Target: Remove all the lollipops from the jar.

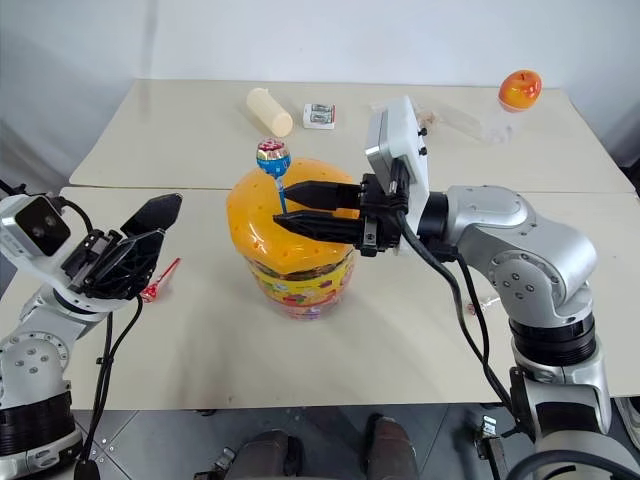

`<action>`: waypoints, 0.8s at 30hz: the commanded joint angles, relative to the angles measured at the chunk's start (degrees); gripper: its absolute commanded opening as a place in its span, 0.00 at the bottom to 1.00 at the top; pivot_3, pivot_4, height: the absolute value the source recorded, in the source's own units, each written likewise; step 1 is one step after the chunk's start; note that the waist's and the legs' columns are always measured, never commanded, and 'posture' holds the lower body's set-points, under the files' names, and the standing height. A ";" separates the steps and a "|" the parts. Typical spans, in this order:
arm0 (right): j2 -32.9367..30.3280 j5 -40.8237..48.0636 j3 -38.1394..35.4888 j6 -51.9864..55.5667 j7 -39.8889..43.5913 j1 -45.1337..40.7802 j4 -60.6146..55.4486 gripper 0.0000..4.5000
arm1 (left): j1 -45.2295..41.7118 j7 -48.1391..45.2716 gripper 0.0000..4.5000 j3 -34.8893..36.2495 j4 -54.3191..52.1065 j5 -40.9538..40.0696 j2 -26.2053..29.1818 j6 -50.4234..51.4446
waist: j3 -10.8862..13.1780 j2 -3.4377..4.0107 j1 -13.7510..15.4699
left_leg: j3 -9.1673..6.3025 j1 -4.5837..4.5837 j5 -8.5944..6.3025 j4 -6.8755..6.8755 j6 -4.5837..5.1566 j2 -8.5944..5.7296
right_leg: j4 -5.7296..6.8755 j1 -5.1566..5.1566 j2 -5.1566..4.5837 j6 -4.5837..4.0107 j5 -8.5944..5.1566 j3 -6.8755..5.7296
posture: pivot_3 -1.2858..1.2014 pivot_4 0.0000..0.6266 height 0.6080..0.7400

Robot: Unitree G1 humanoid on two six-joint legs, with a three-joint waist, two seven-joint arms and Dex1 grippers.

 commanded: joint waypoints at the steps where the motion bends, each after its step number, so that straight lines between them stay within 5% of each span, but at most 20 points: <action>1: 1.17 -0.08 -1.14 -0.72 0.20 -0.85 -0.11 0.01 | -1.17 0.12 0.84 0.95 -1.53 -1.81 0.52 -0.74 | 0.00 0.00 0.02 | 0.00 0.00 0.00 0.00 0.00 0.00 | 0.00 0.00 0.00 0.00 0.00 0.00 | 0.52 0.24 1.00; 8: 4.02 8.36 -12.56 -2.67 -1.60 -2.30 3.37 0.01 | -3.61 -0.10 0.84 -1.39 -2.43 -2.78 3.14 2.59 | 0.00 -0.01 0.24 | -0.03 -0.02 0.00 0.03 0.00 0.00 | 0.01 0.00 0.00 0.00 0.00 -0.01 | 0.52 0.24 1.00; 12: -8.00 8.46 -19.78 2.12 0.35 -2.67 9.21 0.01 | -4.74 -5.24 0.84 -3.97 -2.71 1.72 9.61 3.25 | 0.00 0.00 0.33 | -0.04 -0.04 0.00 -0.01 0.00 -0.04 | -0.01 0.00 0.00 0.00 0.00 -0.02 | 0.52 0.24 1.00; 15: -23.96 2.25 -20.64 5.48 8.38 5.12 13.43 0.01 | -4.45 -12.46 0.84 -7.12 -1.67 7.06 15.91 2.39 | 0.00 0.00 0.82 | -0.03 -0.06 0.00 -0.16 0.01 -0.05 | -0.10 -0.02 0.00 0.00 0.00 -0.04 | 0.52 0.24 1.00; 18: -32.77 -4.26 -22.00 3.68 12.80 15.14 16.54 0.01 | -5.42 -14.70 0.84 -7.79 0.56 9.01 16.89 0.98 | 0.01 -0.01 0.65 | 0.15 -0.03 -0.04 -0.24 0.05 -0.04 | -0.22 -0.02 0.00 0.00 0.00 0.00 | 0.52 0.24 1.00; 19: -36.15 -10.55 -23.41 0.44 15.45 24.82 17.24 0.01 | -6.32 -15.46 0.84 -8.57 1.15 9.88 17.04 0.72 | 0.01 -0.01 0.60 | 0.19 -0.04 -0.04 -0.23 0.05 -0.04 | -0.25 -0.03 0.00 0.01 0.00 0.02 | 0.52 0.24 1.00; 24: -38.08 -24.41 -27.87 -5.34 14.37 48.33 21.12 0.01 | -8.54 -17.20 0.84 -10.57 1.84 11.73 16.43 0.35 | 0.01 0.00 1.51 | 0.40 -0.02 -0.04 -0.02 0.06 0.01 | -0.23 -0.01 -0.02 0.05 0.02 0.13 | 0.52 0.24 1.00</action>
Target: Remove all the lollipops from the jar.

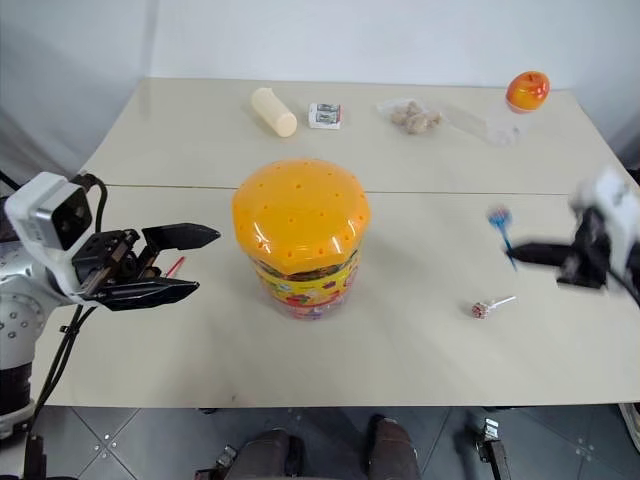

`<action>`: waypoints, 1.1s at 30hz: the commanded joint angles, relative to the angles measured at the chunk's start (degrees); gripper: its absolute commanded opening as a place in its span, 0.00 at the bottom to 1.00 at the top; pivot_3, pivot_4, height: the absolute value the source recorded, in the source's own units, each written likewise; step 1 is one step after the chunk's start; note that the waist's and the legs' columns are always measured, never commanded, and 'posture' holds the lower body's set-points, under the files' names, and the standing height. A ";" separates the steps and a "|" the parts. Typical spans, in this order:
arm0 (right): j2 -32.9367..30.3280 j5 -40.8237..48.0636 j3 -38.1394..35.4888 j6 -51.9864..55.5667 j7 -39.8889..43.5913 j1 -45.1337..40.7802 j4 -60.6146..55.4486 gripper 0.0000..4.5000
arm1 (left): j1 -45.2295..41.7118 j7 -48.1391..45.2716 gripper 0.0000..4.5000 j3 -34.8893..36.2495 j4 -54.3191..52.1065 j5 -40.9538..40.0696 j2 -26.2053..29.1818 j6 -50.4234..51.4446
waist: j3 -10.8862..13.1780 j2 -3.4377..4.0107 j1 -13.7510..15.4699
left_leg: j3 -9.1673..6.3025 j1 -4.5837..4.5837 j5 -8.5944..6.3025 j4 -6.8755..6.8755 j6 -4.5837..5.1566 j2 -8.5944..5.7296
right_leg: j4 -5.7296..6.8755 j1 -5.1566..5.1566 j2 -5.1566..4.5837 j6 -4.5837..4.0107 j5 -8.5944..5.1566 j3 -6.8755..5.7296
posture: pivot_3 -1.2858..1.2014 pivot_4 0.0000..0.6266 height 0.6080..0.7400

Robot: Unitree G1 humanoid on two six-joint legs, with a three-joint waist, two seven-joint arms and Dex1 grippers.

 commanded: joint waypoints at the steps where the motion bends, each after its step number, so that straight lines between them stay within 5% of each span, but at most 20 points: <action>1: -0.03 -8.45 -3.27 -4.19 -2.97 6.71 1.34 0.01 | -1.45 -1.24 0.84 -0.45 -0.83 0.65 -0.16 -0.90 | 0.00 0.04 -0.08 | 0.21 0.05 0.00 0.01 0.00 0.00 | -0.03 -0.03 -0.02 0.00 0.00 0.09 | 0.52 0.24 1.00; 8: 4.22 -12.00 0.08 -1.66 -6.76 8.67 1.10 0.05 | -0.30 -1.46 0.84 0.41 0.24 2.04 0.66 -0.86 | -0.01 0.06 -0.97 | 0.28 0.16 0.01 0.01 -0.01 0.07 | 0.06 -0.03 0.02 -0.01 0.00 0.17 | 0.52 0.24 1.00; 18: 7.51 -11.57 -7.32 -6.95 -5.33 8.40 0.34 0.76 | 5.09 0.88 0.84 3.76 4.15 7.26 0.13 -5.08 | -0.01 0.06 -0.34 | 0.25 0.13 0.00 -0.01 -0.01 0.06 | 0.00 -0.03 0.01 -0.01 0.00 0.13 | 0.52 0.24 1.00; 21: 12.22 -3.38 -10.72 -11.65 -2.32 1.93 -4.59 0.99 | 7.78 3.58 0.84 5.16 8.07 14.50 -0.86 -12.89 | -0.01 0.06 -0.30 | 0.27 0.14 0.00 -0.01 0.00 0.06 | -0.01 -0.02 0.02 -0.01 0.00 0.13 | 0.52 0.24 1.00; 26: 20.43 6.80 -4.44 -11.02 1.30 -6.38 -12.26 0.99 | 14.87 8.34 0.84 6.29 14.38 25.51 -2.71 -24.99 | 0.00 0.13 -1.37 | 0.25 0.21 0.00 -0.12 -0.03 0.11 | 0.06 -0.05 0.07 -0.01 0.00 0.10 | 0.52 0.24 1.00; 33: 30.70 -5.10 11.61 -32.43 7.44 -10.88 -7.69 0.99 | 24.83 18.44 0.84 7.27 1.82 31.37 -8.21 -31.18 | -0.02 -0.03 0.05 | 0.12 0.06 -0.09 0.06 0.00 0.04 | 0.06 -0.06 0.00 0.00 0.01 0.00 | 0.52 0.24 1.00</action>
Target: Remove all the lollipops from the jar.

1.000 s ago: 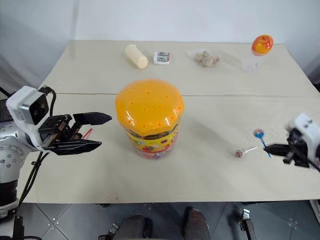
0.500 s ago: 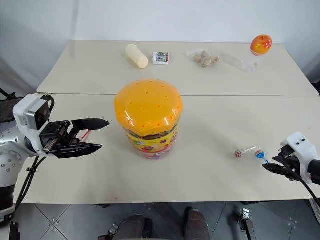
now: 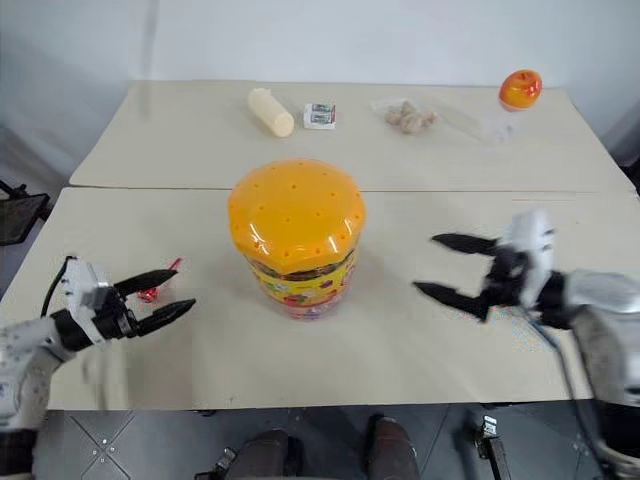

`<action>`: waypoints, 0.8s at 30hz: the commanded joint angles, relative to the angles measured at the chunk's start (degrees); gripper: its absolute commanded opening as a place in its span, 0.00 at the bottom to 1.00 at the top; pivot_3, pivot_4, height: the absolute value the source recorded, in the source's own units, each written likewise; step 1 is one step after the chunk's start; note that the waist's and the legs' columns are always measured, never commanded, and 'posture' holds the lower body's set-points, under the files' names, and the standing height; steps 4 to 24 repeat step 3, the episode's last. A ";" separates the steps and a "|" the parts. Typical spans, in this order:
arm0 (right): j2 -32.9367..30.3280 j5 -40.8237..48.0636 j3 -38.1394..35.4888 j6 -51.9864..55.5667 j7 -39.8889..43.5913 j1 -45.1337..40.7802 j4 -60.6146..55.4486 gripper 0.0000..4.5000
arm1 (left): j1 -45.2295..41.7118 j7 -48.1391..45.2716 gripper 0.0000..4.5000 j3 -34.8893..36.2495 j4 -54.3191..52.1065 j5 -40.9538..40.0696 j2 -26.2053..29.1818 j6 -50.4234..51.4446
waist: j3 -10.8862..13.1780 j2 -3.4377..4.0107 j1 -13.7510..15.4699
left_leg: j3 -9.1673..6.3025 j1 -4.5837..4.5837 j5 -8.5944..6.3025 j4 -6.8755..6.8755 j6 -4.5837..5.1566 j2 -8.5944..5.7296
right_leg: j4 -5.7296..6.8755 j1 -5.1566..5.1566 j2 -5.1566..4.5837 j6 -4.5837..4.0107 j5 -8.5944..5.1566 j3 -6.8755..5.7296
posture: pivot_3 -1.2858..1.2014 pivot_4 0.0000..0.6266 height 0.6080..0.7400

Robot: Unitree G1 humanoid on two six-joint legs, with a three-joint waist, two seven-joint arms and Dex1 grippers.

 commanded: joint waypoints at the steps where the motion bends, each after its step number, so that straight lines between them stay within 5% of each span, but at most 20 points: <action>1: 1.71 -4.83 1.73 -11.96 3.09 -0.72 3.81 0.99 | 2.91 3.83 0.84 2.52 -8.47 0.13 -0.77 -1.78 | -0.01 0.01 0.48 | -0.01 0.00 0.00 0.03 0.00 0.00 | -0.01 0.01 0.00 0.00 0.00 -0.01 | 0.52 0.24 1.00; 24: 2.95 -6.43 3.06 -15.93 3.86 -0.02 6.16 0.99 | 5.27 6.01 0.84 2.76 -10.89 0.57 -1.94 -1.70 | -0.01 0.01 0.52 | 0.01 0.03 0.00 0.03 0.01 -0.01 | -0.02 0.05 -0.01 0.02 0.01 0.00 | 0.52 0.24 1.00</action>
